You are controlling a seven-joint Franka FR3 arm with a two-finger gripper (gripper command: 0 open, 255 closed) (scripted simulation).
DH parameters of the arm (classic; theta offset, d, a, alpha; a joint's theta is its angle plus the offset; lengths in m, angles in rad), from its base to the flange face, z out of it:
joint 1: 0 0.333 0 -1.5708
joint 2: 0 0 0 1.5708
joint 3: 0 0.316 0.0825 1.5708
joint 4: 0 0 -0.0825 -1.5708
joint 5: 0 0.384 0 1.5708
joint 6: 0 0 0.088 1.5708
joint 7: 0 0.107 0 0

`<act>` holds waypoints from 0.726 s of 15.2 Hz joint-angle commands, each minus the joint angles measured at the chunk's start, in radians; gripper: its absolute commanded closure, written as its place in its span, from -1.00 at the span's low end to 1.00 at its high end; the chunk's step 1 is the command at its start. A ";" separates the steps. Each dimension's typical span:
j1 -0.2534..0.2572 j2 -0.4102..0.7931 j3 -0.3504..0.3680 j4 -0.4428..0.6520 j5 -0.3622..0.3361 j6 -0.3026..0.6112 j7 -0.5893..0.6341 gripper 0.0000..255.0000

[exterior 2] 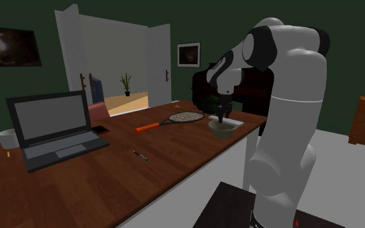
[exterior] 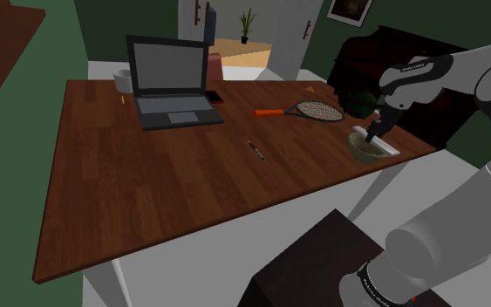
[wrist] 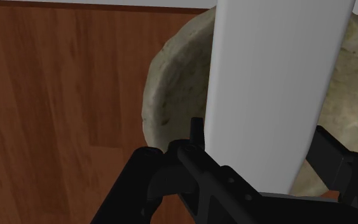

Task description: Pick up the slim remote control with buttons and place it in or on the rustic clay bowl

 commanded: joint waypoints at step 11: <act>0.001 -0.012 0.001 0.021 -0.007 -0.031 0.005 -1.00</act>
